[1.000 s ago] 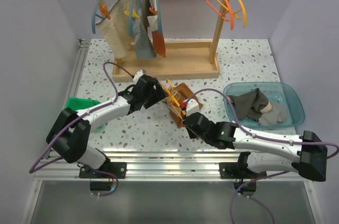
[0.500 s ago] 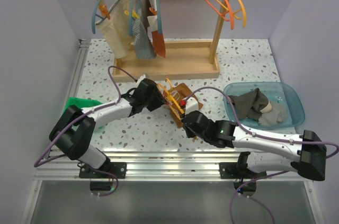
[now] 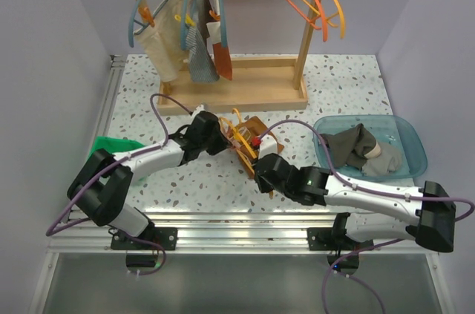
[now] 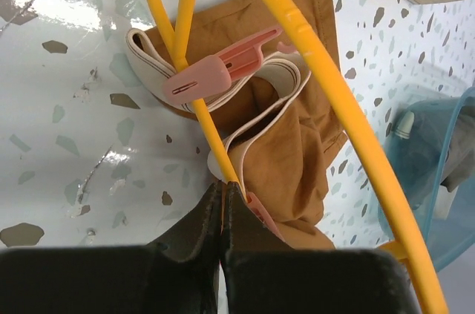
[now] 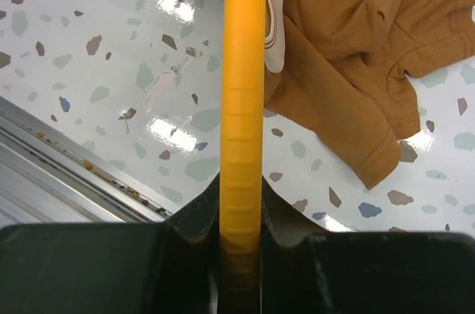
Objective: Remove the underwear clipped to the hanger
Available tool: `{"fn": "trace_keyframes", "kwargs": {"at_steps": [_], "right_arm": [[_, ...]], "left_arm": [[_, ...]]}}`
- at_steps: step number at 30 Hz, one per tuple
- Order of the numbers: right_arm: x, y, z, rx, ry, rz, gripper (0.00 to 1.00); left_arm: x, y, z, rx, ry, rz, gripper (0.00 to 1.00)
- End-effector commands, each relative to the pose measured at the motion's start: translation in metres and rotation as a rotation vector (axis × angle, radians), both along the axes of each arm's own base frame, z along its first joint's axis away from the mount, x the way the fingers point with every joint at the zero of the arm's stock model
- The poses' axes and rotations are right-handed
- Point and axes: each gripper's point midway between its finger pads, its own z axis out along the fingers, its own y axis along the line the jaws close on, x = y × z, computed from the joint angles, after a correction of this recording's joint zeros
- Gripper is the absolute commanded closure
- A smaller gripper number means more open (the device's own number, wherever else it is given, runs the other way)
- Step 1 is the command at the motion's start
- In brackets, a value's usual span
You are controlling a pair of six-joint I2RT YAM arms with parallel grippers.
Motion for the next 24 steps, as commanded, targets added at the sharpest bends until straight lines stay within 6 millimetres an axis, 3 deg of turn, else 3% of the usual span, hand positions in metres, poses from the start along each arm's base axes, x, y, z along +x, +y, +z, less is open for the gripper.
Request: {"fn": "trace_keyframes", "kwargs": {"at_steps": [1, 5, 11, 19, 22, 24], "right_arm": [[0.001, 0.018, 0.044, 0.173, 0.005, -0.048, 1.0], [-0.002, 0.018, 0.061, 0.23, 0.068, -0.128, 1.0], [-0.017, 0.014, 0.061, 0.309, 0.234, -0.273, 1.0], [-0.027, -0.026, 0.034, 0.449, 0.392, -0.604, 1.0], [-0.03, -0.023, 0.027, 0.588, 0.465, -0.655, 1.0], [-0.033, -0.021, 0.024, 0.608, 0.49, -0.653, 0.77]], "left_arm": [[-0.009, 0.009, -0.007, 0.028, 0.007, 0.01, 1.0], [-0.008, 0.012, 0.005, 0.01, -0.026, 0.025, 1.0], [-0.012, 0.02, 0.017, -0.014, -0.052, 0.053, 1.0], [-0.009, 0.031, 0.04, -0.066, -0.134, 0.124, 1.0], [-0.007, 0.032, 0.051, -0.103, -0.183, 0.133, 1.0], [-0.007, 0.032, 0.052, -0.109, -0.187, 0.136, 1.0]]}}
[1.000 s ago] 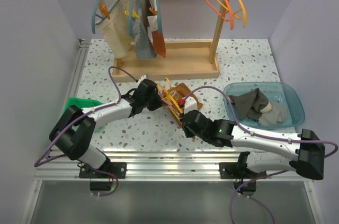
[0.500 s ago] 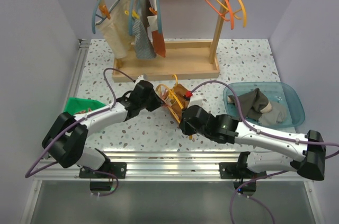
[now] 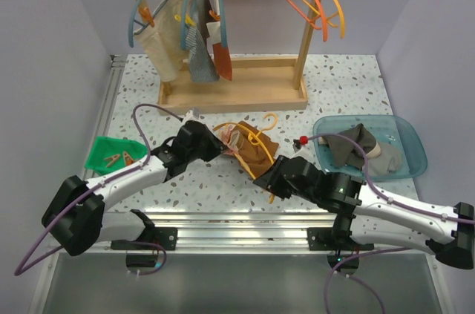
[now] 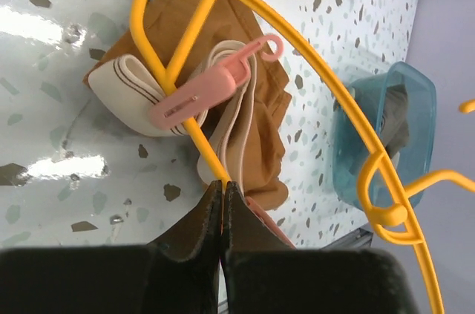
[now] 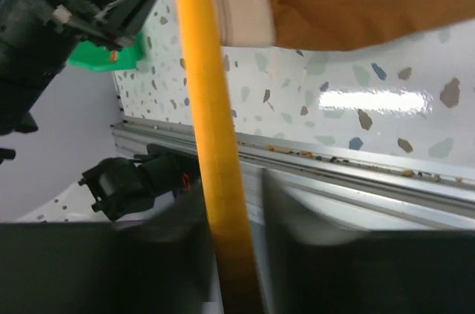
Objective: Remove the underwear clipped to the hanger
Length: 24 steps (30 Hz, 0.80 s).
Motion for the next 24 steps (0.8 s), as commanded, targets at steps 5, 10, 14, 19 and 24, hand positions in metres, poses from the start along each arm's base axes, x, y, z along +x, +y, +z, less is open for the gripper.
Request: {"fn": "trace_keyframes", "kwargs": {"at_steps": [5, 10, 14, 19, 24], "right_arm": [[-0.005, -0.028, -0.027, -0.056, 0.121, -0.133, 0.14], [0.005, -0.047, -0.011, -0.145, 0.04, -0.154, 0.02], [0.014, -0.034, 0.008, -0.262, -0.119, 0.036, 0.02], [0.023, 0.005, -0.001, -0.345, -0.192, 0.227, 0.02], [0.039, 0.036, -0.006, -0.28, -0.271, 0.285, 0.07]], "left_arm": [[0.022, 0.021, 0.019, 0.013, -0.106, 0.115, 1.0], [0.017, 0.026, 0.013, 0.046, -0.082, 0.106, 1.0], [0.012, 0.022, 0.007, 0.039, -0.07, 0.067, 1.0], [0.004, 0.021, -0.013, 0.031, -0.064, 0.037, 1.0], [-0.006, 0.019, -0.021, -0.024, -0.062, 0.017, 1.0]]}}
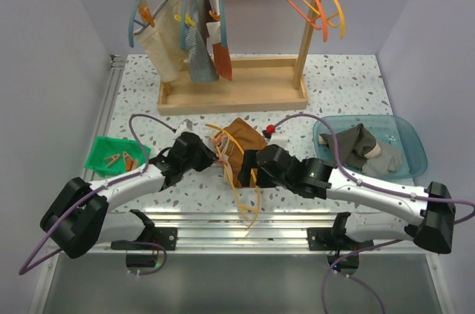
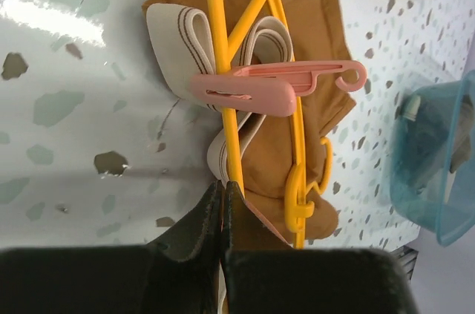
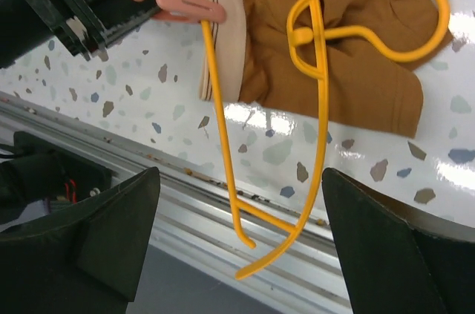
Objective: Remove the underwear clipped to the hanger
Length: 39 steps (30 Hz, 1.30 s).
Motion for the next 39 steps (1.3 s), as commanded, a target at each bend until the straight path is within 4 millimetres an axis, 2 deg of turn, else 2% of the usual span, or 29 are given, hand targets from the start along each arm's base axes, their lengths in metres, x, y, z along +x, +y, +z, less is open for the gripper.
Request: {"fn": "trace_keyframes", "kwargs": {"at_steps": [1, 7, 8, 10, 11, 12, 13, 15, 16, 18, 19, 21, 24, 27, 30, 33, 35, 39], "right_arm": [[0.015, 0.027, 0.011, 0.065, -0.1, 0.109, 0.11], [0.009, 0.062, 0.0, 0.124, -0.087, 0.275, 0.27], [0.014, 0.064, -0.004, 0.134, -0.075, 0.271, 0.4], [0.019, 0.064, -0.011, 0.137, -0.051, 0.264, 0.54], [0.026, 0.063, -0.011, 0.146, -0.053, 0.243, 0.59], [0.029, 0.062, -0.014, 0.142, -0.048, 0.236, 0.59], [0.032, 0.062, -0.013, 0.143, -0.047, 0.233, 0.58], [0.037, 0.06, -0.015, 0.133, -0.049, 0.231, 0.58], [0.039, 0.059, -0.016, 0.128, -0.045, 0.23, 0.58], [0.039, 0.059, -0.019, 0.122, -0.039, 0.239, 0.58], [0.04, 0.059, -0.024, 0.114, -0.028, 0.239, 0.58], [0.039, 0.06, -0.028, 0.114, -0.014, 0.246, 0.58], [0.04, 0.062, -0.034, 0.113, -0.003, 0.24, 0.6], [0.04, 0.061, -0.034, 0.113, -0.006, 0.233, 0.62], [0.039, 0.051, -0.028, 0.115, -0.02, 0.217, 0.63], [0.036, 0.04, -0.024, 0.114, -0.024, 0.213, 0.58], [0.031, 0.03, -0.028, 0.077, -0.006, 0.211, 0.5], [0.026, 0.009, -0.025, 0.025, -0.01, 0.187, 0.42]], "left_arm": [[0.007, -0.011, 0.026, -0.107, -0.097, -0.021, 1.0], [0.008, -0.019, 0.044, -0.146, -0.12, -0.049, 1.0], [0.007, -0.019, 0.044, -0.151, -0.121, -0.055, 1.0], [0.002, -0.016, 0.036, -0.143, -0.109, -0.058, 1.0], [0.001, -0.013, 0.031, -0.128, -0.094, -0.053, 0.95], [-0.002, -0.008, 0.022, -0.106, -0.07, -0.045, 0.71], [-0.01, 0.0, 0.007, -0.063, -0.018, -0.033, 0.6], [-0.013, 0.013, -0.005, -0.011, 0.01, -0.003, 0.39], [-0.02, 0.021, -0.013, 0.016, 0.032, 0.009, 0.35], [-0.019, 0.029, -0.016, 0.027, 0.026, 0.04, 0.24], [-0.027, 0.037, -0.024, 0.052, 0.059, 0.051, 0.2], [-0.026, 0.045, -0.025, 0.07, 0.062, 0.078, 0.15], [-0.026, 0.053, -0.022, 0.094, 0.063, 0.113, 0.14], [-0.018, 0.053, 0.001, 0.072, 0.013, 0.133, 0.12], [0.001, 0.04, 0.043, 0.037, -0.056, 0.117, 0.11], [0.013, 0.024, 0.062, 0.053, -0.056, 0.05, 0.1], [0.015, 0.013, 0.063, 0.089, -0.033, -0.028, 0.1], [0.019, -0.001, 0.054, 0.236, 0.084, -0.154, 0.11]]}}
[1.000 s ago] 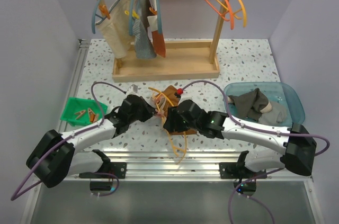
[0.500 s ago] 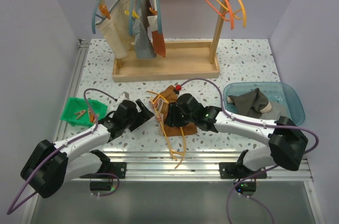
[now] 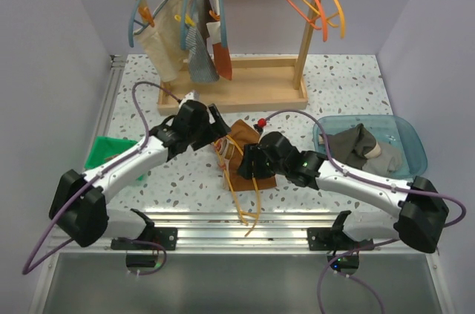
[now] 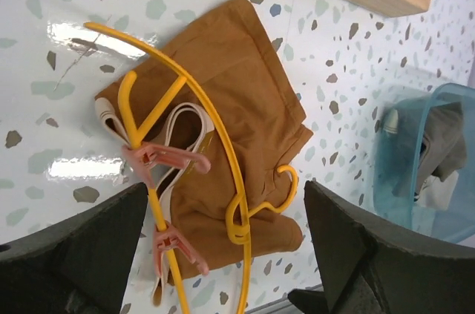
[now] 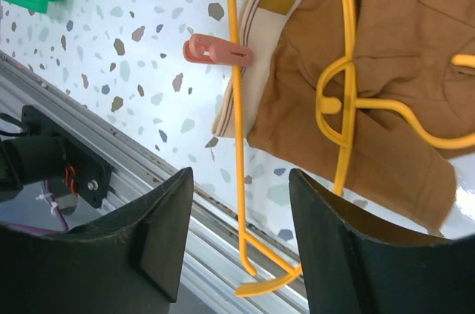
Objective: Remove the underwear clipped to the hanger
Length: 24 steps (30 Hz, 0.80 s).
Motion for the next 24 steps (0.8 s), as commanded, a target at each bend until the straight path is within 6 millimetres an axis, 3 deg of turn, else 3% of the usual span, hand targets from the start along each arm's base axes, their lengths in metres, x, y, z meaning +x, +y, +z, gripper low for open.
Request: {"fn": "trace_keyframes", "kwargs": {"at_steps": [1, 5, 12, 14, 21, 24], "right_arm": [[-0.003, -0.023, 0.005, -0.053, -0.02, -0.023, 0.41], [-0.004, -0.038, 0.01, -0.077, -0.024, -0.055, 0.4], [-0.003, -0.051, 0.008, -0.08, -0.015, -0.09, 0.4], [-0.004, -0.052, 0.006, -0.081, -0.011, -0.089, 0.4], [-0.001, -0.05, 0.002, -0.078, -0.001, -0.085, 0.4], [-0.001, -0.05, 0.001, -0.08, 0.001, -0.082, 0.4]], "left_arm": [[-0.013, -0.006, -0.015, 0.164, 0.116, -0.154, 0.11], [-0.016, -0.006, -0.016, 0.311, 0.156, -0.229, 0.13], [-0.02, 0.006, 0.005, 0.4, 0.165, -0.21, 0.16], [-0.025, 0.006, 0.001, 0.414, 0.177, -0.205, 0.17], [-0.049, -0.005, -0.045, 0.437, 0.269, -0.233, 0.21], [-0.052, -0.014, -0.047, 0.417, 0.262, -0.239, 0.23]]}}
